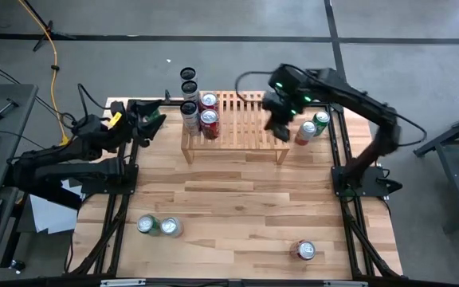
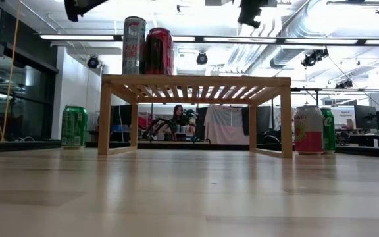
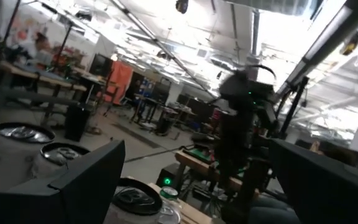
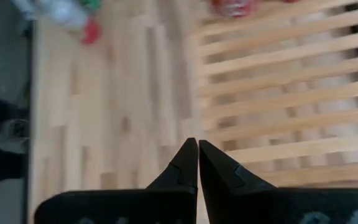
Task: Place canned beverage on shelf
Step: Put the red-white soda can on the shelf aligned with the other red-white soda cans
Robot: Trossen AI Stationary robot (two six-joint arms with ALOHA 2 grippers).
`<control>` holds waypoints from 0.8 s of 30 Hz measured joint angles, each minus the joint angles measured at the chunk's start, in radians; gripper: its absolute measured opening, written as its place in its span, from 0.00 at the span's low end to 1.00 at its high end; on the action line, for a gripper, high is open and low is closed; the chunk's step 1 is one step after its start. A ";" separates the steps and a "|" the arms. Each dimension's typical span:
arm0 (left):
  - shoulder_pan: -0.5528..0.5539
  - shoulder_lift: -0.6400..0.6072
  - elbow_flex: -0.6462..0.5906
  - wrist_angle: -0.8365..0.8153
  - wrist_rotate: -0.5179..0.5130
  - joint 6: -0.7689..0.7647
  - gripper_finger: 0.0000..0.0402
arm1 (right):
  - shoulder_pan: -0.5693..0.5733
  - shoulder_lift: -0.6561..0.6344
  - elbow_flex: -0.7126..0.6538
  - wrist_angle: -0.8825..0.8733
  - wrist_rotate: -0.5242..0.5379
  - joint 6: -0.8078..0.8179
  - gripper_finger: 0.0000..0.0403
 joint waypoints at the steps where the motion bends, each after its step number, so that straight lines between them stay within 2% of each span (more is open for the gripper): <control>1: 0.000 0.004 0.000 0.001 -0.001 -0.020 0.96 | 0.013 -0.053 -0.060 0.036 -0.014 0.013 0.00; 3: 0.000 0.011 0.000 0.001 -0.002 -0.064 0.96 | 0.049 -0.191 -0.227 0.142 -0.008 0.085 0.00; 7: -0.002 0.024 0.000 0.002 -0.002 -0.138 0.96 | 0.150 -0.480 -0.575 0.427 0.047 0.327 0.00; 12: -0.002 0.056 0.001 0.040 -0.031 -0.207 0.96 | 0.288 -0.742 -0.885 0.782 0.062 0.487 0.00; 17: -0.002 0.089 0.010 0.067 -0.032 -0.208 0.96 | 0.352 -0.844 -1.029 1.014 0.169 0.519 0.00; 20: -0.002 0.106 0.021 0.066 -0.027 -0.178 0.96 | 0.367 -0.851 -1.052 1.089 0.196 0.519 0.00; 24: -0.002 0.119 0.029 0.063 0.039 -0.123 0.96 | 0.368 -0.833 -1.053 1.137 0.255 0.519 0.00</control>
